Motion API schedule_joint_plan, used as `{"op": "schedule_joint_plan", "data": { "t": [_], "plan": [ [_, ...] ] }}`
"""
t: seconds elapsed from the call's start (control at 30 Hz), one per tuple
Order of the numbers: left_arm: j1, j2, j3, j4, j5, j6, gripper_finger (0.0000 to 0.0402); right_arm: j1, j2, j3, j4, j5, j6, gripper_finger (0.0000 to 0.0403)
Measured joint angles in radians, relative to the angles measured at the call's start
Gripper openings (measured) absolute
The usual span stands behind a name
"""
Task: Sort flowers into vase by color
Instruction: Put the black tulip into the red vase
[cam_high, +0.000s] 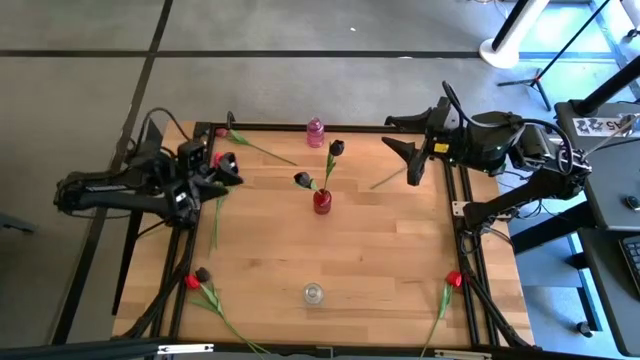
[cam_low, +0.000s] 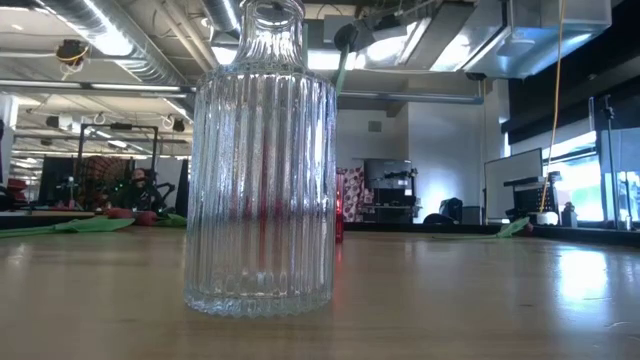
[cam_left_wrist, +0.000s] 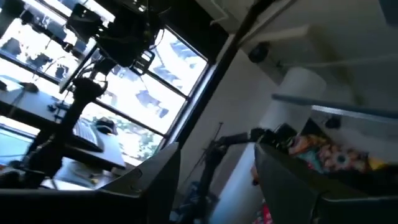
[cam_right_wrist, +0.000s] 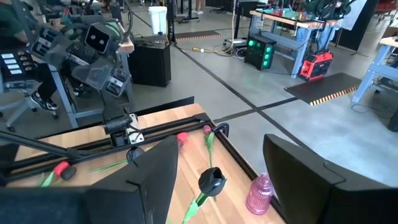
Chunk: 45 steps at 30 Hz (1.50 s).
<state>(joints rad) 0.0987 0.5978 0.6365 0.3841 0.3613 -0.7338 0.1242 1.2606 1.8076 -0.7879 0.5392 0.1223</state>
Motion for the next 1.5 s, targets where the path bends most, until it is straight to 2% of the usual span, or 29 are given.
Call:
{"op": "schedule_joint_plan", "data": {
  "t": [0.2,0.3,0.43,0.57,0.67,0.83,1.03,1.2,1.3,1.37,1.5],
  "plan": [
    [0.000,0.040,0.101,-0.044,-0.076,0.010,0.0204,0.000,0.000,0.000,0.000,0.000,0.025,0.0237],
    [-0.015,0.065,0.199,-0.217,-0.116,0.052,0.0198,0.000,0.000,0.000,0.000,0.000,0.046,0.0237],
    [-0.112,0.136,0.339,-0.473,-0.209,0.086,0.0177,0.000,0.000,0.000,0.000,0.000,0.056,0.0237],
    [-0.250,0.216,0.420,-0.783,-0.358,-0.005,0.0163,0.000,0.000,0.000,0.000,0.001,0.069,0.0237],
    [-0.381,0.283,0.418,-0.917,-0.402,-0.127,0.0158,0.000,0.000,0.000,-0.002,0.001,0.082,0.0237],
    [-0.589,0.423,0.412,-0.977,-0.458,-0.345,0.0157,0.000,0.002,0.000,-0.003,0.024,0.071,0.0237],
    [-0.711,0.571,0.412,-1.142,-0.441,-0.802,0.0157,0.000,0.002,0.000,0.008,0.039,-0.040,0.0237],
    [-0.798,0.671,0.412,-1.255,-0.371,-1.242,0.0157,0.000,-0.002,0.000,-0.021,0.026,-0.162,0.0237],
    [-0.822,0.728,0.412,-1.337,-0.267,-1.489,0.0157,0.000,-0.013,-0.001,-0.116,-0.013,-0.211,0.0237],
    [-0.826,0.767,0.412,-1.378,-0.184,-1.593,0.0157,0.000,-0.027,-0.001,-0.181,-0.044,-0.208,0.0237],
    [-0.828,0.830,0.408,-1.449,-0.071,-1.684,0.0157,0.001,-0.061,-0.001,-0.305,-0.137,-0.185,0.0237]
  ]
}}
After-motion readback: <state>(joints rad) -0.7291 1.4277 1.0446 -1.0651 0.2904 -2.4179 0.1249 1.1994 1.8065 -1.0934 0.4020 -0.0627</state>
